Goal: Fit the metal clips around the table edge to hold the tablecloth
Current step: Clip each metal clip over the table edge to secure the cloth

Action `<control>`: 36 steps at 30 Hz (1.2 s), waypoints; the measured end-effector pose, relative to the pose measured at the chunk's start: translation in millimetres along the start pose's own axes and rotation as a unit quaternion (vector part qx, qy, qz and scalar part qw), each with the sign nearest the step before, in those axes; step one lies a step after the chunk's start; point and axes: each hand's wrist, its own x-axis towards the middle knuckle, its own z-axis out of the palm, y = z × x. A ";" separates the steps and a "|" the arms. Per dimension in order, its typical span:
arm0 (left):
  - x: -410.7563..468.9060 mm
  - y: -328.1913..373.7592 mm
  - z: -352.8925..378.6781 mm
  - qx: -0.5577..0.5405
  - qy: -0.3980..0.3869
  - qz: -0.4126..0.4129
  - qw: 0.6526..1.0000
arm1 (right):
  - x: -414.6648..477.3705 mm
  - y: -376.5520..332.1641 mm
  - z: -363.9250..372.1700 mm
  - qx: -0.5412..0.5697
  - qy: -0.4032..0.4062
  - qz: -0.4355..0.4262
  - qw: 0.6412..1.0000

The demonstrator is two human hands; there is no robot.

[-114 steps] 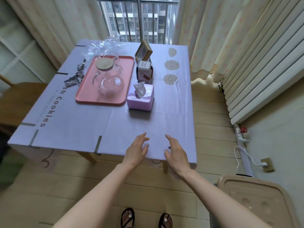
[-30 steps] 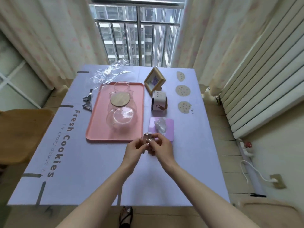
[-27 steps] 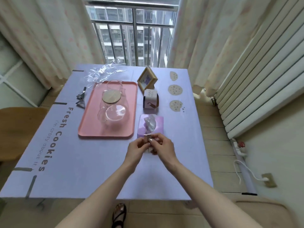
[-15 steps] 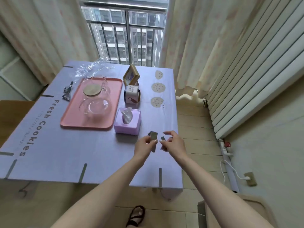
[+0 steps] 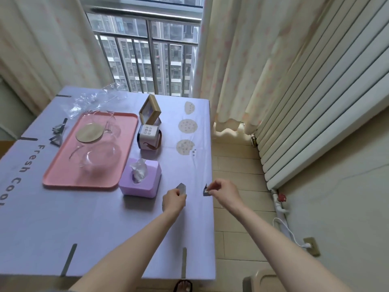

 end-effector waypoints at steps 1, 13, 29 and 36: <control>3.2 0.5 0.4 0.000 0.004 -0.001 1.000 | 6.9 -2.4 0.8 -0.014 -0.016 -0.002 1.000; 69.8 16.8 12.4 0.103 0.121 0.010 0.987 | 127.6 -8.5 14.1 -0.090 -0.137 -0.048 0.985; 102.1 51.2 43.4 0.280 0.284 0.046 0.916 | 230.8 -35.4 17.9 -0.106 -0.297 -0.211 0.925; 113.9 47.2 62.7 0.223 0.194 0.120 0.948 | 248.0 -45.8 20.0 -0.144 -0.275 -0.259 0.915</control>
